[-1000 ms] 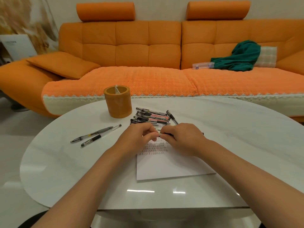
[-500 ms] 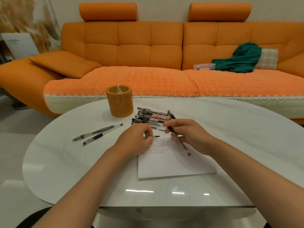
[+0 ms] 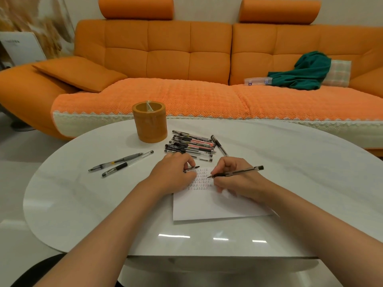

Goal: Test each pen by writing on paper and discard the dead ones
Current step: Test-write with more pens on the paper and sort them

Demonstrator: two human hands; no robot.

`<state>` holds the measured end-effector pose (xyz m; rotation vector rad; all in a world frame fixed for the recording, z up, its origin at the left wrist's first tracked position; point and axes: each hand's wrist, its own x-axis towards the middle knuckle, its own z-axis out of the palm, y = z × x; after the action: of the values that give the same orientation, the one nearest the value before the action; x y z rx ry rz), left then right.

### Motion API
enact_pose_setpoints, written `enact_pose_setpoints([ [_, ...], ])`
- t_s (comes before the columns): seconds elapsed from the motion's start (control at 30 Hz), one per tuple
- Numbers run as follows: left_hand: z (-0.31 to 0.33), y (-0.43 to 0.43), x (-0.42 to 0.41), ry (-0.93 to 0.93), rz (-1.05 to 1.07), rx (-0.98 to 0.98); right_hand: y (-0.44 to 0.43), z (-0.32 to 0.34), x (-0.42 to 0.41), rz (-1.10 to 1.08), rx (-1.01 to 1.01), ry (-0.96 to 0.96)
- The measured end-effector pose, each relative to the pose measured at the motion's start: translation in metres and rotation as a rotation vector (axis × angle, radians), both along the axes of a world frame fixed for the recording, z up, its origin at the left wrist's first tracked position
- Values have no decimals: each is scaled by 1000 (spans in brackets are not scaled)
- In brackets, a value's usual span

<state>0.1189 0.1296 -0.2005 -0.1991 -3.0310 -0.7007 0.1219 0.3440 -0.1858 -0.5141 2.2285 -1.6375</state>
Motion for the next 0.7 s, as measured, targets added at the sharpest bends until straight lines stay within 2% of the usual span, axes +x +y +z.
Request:
enact_pose_setpoints([
  [0.7, 3, 1, -6, -98, -17, -34, -9, -8, 2, 21, 149, 134],
])
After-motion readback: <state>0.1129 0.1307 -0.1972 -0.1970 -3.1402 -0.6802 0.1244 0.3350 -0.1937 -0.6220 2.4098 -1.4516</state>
